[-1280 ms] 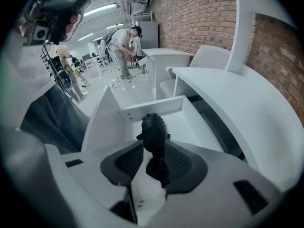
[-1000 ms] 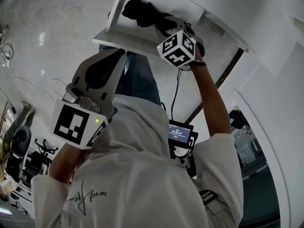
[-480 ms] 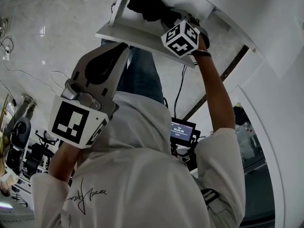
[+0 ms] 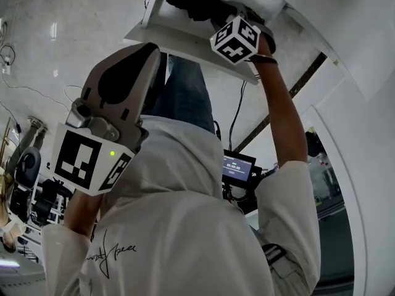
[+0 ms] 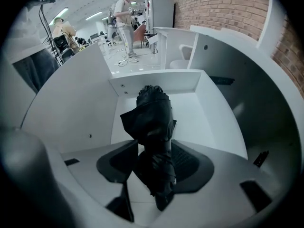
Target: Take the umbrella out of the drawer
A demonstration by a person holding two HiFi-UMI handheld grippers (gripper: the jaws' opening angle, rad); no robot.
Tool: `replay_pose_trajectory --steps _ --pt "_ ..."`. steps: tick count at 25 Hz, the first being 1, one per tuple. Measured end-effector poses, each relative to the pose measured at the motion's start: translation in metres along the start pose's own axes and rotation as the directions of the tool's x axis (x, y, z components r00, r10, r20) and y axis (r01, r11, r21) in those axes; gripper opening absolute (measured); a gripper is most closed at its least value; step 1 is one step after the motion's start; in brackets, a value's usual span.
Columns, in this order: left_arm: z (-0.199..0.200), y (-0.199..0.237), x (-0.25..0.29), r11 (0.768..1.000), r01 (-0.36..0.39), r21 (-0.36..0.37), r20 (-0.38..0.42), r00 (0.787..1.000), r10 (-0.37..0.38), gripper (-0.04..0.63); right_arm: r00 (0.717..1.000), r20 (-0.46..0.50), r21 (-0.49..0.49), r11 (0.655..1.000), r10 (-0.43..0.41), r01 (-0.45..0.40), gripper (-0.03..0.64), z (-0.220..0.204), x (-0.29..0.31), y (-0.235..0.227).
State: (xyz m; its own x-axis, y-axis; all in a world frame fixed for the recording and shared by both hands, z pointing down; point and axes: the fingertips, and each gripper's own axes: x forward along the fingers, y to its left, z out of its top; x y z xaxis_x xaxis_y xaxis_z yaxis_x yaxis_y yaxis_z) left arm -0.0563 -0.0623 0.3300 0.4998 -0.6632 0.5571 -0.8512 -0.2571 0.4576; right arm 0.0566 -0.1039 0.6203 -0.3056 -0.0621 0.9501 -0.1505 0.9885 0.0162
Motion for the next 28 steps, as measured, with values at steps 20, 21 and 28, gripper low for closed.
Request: replay_pose_trajectory --steps 20,21,28 --pt "0.002 0.009 0.001 1.000 0.002 0.005 -0.042 0.999 -0.002 0.017 0.997 -0.078 -0.048 0.998 0.027 -0.031 0.244 -0.007 0.031 0.004" --pt "0.002 0.011 0.002 1.000 0.000 0.003 -0.044 0.999 0.000 0.017 0.996 -0.080 -0.043 0.999 0.030 -0.033 0.244 -0.007 0.032 0.004" --pt "0.006 0.017 0.006 1.000 -0.006 -0.006 -0.054 0.999 0.006 0.017 0.995 -0.097 -0.056 0.997 0.038 -0.044 0.244 -0.009 0.039 0.001"
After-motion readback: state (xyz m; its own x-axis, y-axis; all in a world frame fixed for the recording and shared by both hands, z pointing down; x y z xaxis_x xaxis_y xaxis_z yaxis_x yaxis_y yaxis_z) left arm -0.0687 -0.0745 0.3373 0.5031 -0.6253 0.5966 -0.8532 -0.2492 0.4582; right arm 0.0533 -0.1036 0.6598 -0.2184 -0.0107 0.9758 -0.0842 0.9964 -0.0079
